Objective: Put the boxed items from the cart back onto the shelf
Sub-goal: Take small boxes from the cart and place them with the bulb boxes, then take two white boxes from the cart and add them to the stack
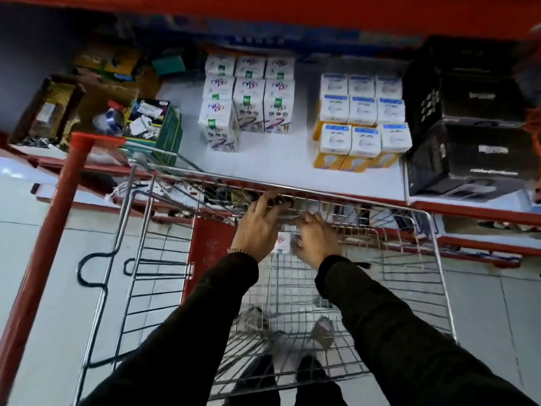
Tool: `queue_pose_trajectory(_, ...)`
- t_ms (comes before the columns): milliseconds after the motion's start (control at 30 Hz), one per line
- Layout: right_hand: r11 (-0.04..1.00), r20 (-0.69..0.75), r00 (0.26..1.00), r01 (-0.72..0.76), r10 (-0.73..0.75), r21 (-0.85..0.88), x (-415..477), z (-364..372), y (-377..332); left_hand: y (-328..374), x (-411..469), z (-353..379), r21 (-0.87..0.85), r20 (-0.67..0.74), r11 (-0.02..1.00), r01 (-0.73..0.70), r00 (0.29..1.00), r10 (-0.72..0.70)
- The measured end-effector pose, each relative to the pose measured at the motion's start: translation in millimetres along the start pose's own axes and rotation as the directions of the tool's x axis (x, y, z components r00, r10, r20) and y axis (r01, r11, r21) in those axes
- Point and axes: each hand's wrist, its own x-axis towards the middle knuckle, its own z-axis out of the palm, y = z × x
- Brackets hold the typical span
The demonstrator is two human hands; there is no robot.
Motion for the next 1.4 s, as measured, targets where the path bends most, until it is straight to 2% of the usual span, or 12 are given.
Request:
queue_pose_trajectory(133, 0.999, 0.154, 0.988, -0.035, 0.034, 0.002, 23, 44, -11, -43, -9, 41, 0.076, 0.173, 0.996, 0.050, 0.983, -0.062)
queue_pose_trajectory(267, 0.998, 0.210, 0.976, -0.043, 0.052, -0.048, 47, 73, -11, -70, -9, 83, 0.222, 0.428, 0.972, 0.081, 0.887, -0.172)
queue_pose_trajectory(433, 0.996, 0.233, 0.971, -0.035, 0.054, -0.084, 67, 106, -8, -92, 2, 118, 0.234, 0.575, 0.962, 0.139, 0.778, -0.253)
queue_pose_trajectory(500, 0.996, 0.215, 0.976, -0.015, 0.034, -0.089, 69, 115, -6, -97, 5, 124, 0.223, 0.593, 0.964, 0.142, 0.765, -0.250)
queue_pose_trajectory(700, 0.999, 0.180, 0.984, 0.002, 0.007, -0.051, 57, 114, 0, -92, -6, 114, 0.219, 0.545, 0.962, 0.163, 0.798, -0.259)
queue_pose_trajectory(967, 0.999, 0.120, 0.993, -0.018, 0.014, 0.028, 9, 46, -8, -62, -24, 45, 0.151, 0.478, 0.978, 0.144, 0.855, -0.200)
queue_pose_trajectory(1167, 0.997, -0.001, 1.000, 0.011, -0.011, 0.078, -27, -24, -22, -35, -33, -32, 0.091, 0.338, 0.988, 0.121, 0.930, -0.145)
queue_pose_trajectory(1300, 0.999, -0.073, 0.997, 0.021, -0.017, 0.048, -42, -64, -30, -19, -38, -82, 0.030, 0.190, 0.994, 0.103, 0.976, -0.107)
queue_pose_trajectory(1400, 0.998, -0.151, 0.987, 0.049, -0.044, 0.034, -46, -95, -34, -13, -36, -116, -0.022, 0.123, 0.994, 0.108, 0.987, -0.104)
